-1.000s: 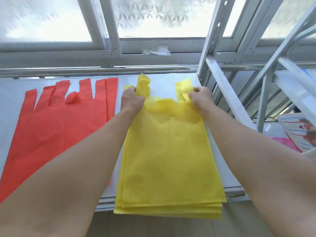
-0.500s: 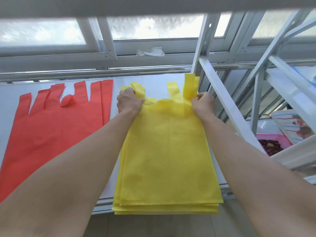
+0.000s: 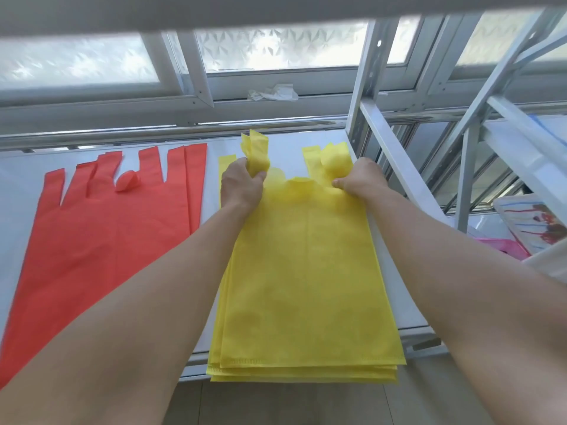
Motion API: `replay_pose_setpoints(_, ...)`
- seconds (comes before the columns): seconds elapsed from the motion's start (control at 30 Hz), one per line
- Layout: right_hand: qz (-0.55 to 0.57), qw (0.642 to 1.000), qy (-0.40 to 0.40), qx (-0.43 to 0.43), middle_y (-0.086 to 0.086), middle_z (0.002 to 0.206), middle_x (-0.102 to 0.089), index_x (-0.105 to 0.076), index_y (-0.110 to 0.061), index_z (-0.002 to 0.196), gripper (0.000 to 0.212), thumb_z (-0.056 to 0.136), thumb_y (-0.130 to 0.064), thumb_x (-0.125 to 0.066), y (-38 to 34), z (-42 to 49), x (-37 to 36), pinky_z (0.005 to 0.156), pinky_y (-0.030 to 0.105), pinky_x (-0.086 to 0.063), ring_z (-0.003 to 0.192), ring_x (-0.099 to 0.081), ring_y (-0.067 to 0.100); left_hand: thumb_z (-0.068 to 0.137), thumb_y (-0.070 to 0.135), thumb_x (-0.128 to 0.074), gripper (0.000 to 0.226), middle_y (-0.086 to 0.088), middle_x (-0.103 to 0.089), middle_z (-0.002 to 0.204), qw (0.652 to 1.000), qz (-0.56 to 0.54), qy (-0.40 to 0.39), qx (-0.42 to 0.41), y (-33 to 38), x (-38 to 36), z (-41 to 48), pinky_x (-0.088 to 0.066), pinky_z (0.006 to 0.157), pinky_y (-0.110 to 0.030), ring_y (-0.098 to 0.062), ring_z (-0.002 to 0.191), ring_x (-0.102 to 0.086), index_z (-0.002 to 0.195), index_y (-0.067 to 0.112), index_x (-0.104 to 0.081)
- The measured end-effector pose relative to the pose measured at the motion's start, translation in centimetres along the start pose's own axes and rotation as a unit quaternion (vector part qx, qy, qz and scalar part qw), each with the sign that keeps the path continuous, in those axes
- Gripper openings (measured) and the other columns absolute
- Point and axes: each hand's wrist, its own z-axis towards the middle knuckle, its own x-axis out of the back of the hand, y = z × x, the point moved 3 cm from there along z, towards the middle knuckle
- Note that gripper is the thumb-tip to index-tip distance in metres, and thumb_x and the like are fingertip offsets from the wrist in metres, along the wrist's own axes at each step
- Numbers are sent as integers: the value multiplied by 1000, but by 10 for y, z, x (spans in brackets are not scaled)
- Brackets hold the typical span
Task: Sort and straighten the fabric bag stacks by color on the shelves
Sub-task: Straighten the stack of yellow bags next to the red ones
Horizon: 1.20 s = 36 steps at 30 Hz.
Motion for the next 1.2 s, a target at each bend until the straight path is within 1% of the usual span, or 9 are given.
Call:
replay_pose_setpoints(0.2, 193, 980, 43, 31, 2, 100, -71, -61, -8, 117, 33, 91, -27, -71, -7, -11, 4, 76, 36, -48, 101, -66, 26, 98, 21, -62, 11, 6, -78, 90, 989, -134, 10, -58, -7, 27, -23, -55, 78, -36, -17, 91, -72, 108, 19, -64)
replay_pose_setpoints(0.3, 299, 953, 28, 44, -9, 97, -73, -56, -17, 126, 49, 84, -29, -79, -13, -12, 7, 83, 43, -57, 97, -69, 18, 96, 17, -61, 13, 1, -79, 86, 975, -214, 40, -47, -10, 48, -25, -59, 75, -37, -16, 84, -75, 109, 17, -65)
replay_pose_setpoints(0.43, 372, 926, -9, 57, 3, 114, -75, -54, -22, 131, 54, 84, -37, -75, -26, 13, -1, 89, 52, -61, 100, -75, 22, 97, 13, -59, 18, -7, -77, 94, 970, -240, 40, 0, -14, 55, -6, -60, 74, -37, -13, 78, -75, 115, 11, -63)
replay_pose_setpoints(0.6, 171, 982, -42, 67, 12, 140, -60, -42, -17, 150, 68, 92, -26, -76, -28, 16, -19, 105, 47, -51, 124, -62, 30, 95, 17, -70, 86, -13, -51, 150, 995, -77, -18, 54, -27, 40, 14, -46, 111, -44, -30, 132, -54, 163, 16, -18)
replay_pose_setpoints(0.7, 114, 991, 2, 65, 14, 151, -50, -34, -14, 157, 67, 98, -24, -65, -14, -12, -12, 109, 41, -45, 135, -52, 31, 94, 6, -65, 84, -16, -38, 161, 1000, -19, -12, 16, -28, 39, -9, -28, 123, -34, -28, 151, -34, 164, 8, -19)
replay_pose_setpoints(0.9, -12, 1000, -26, 2, 21, 143, -46, -41, -5, 150, 56, 101, -28, -56, 47, -142, 0, 106, 48, -41, 133, -45, 41, 80, 13, -58, 66, -12, -60, 137, 995, -56, -17, 78, -61, 56, -119, -48, 110, -46, -28, 130, -56, 145, 19, -55)
replay_pose_setpoints(1.0, -49, 998, -26, -23, 21, 139, -47, -44, -2, 144, 67, 97, -45, -66, 65, -198, 2, 105, 48, -41, 133, -44, 41, 84, 15, -75, 64, -17, -54, 140, 997, 0, -12, 78, -62, 64, -191, -40, 113, -41, -34, 132, -49, 145, 11, -54)
replay_pose_setpoints(1.1, -70, 996, -48, -30, 19, 131, -55, -47, -2, 134, 84, 84, -63, -75, 65, -222, -5, 99, 47, -45, 127, -50, 40, 73, 33, -91, 94, -18, -46, 142, 993, 70, -21, 98, -44, 58, -233, -34, 111, -42, -38, 133, -41, 150, 9, -42)
replay_pose_setpoints(1.2, -67, 994, -78, -31, 16, 114, -62, -53, -5, 116, 74, 81, -67, -75, 60, -222, -15, 89, 46, -51, 117, -58, 40, 74, 33, -92, 99, -18, -39, 144, 988, 78, -39, 127, -30, 56, -235, -38, 108, -44, -40, 133, -40, 151, 9, -33)
